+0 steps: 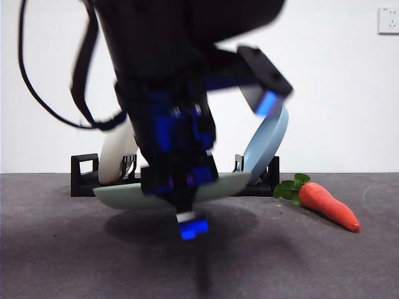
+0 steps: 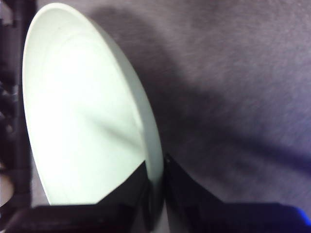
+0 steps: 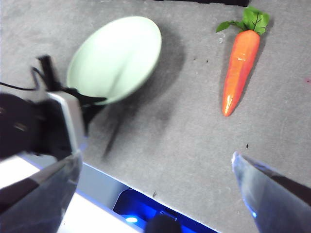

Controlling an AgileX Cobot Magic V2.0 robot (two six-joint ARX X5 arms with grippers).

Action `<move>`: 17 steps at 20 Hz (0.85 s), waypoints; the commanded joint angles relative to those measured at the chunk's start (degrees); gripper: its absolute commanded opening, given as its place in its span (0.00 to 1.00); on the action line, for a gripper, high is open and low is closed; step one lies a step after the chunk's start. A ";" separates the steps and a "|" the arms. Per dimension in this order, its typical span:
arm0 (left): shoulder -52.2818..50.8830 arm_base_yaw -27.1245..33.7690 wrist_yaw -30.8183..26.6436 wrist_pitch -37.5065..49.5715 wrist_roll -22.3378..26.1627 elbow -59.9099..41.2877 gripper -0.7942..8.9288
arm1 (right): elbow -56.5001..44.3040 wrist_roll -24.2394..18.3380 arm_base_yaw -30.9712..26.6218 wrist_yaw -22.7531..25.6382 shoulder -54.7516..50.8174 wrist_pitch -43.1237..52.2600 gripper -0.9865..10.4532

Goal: Take the green plate from the plate rack,put the plate on the table,take the carrot from the table,put the carrot in the plate

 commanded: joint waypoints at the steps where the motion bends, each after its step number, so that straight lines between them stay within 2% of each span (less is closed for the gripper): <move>1: 2.62 -0.66 -0.52 0.92 0.35 -0.22 0.08 | 0.07 0.37 0.09 -0.07 -0.04 0.28 0.61; 4: 4.55 -0.68 0.55 1.18 -3.48 -0.22 0.07 | 0.07 0.37 0.09 -0.07 -0.04 0.28 0.61; 7: 4.52 -0.68 4.70 1.01 -6.64 -0.22 0.09 | 0.07 0.37 0.09 -0.07 -0.04 0.28 0.61; 8: 4.52 -0.57 5.11 0.94 -6.62 -0.22 0.11 | 0.07 0.37 0.09 -0.07 -0.04 0.28 0.61; 11: 4.48 -0.61 5.70 0.66 -6.60 -0.09 0.34 | 0.07 0.39 0.09 -0.07 -0.04 0.28 0.61; 12: 4.46 -0.61 5.68 0.63 -6.60 0.04 0.38 | 0.07 0.39 0.09 -0.07 -0.04 0.28 0.61; 17: 1.51 -0.61 5.49 -4.52 -7.87 3.56 0.38 | 0.07 0.42 0.09 -0.04 0.17 0.61 0.61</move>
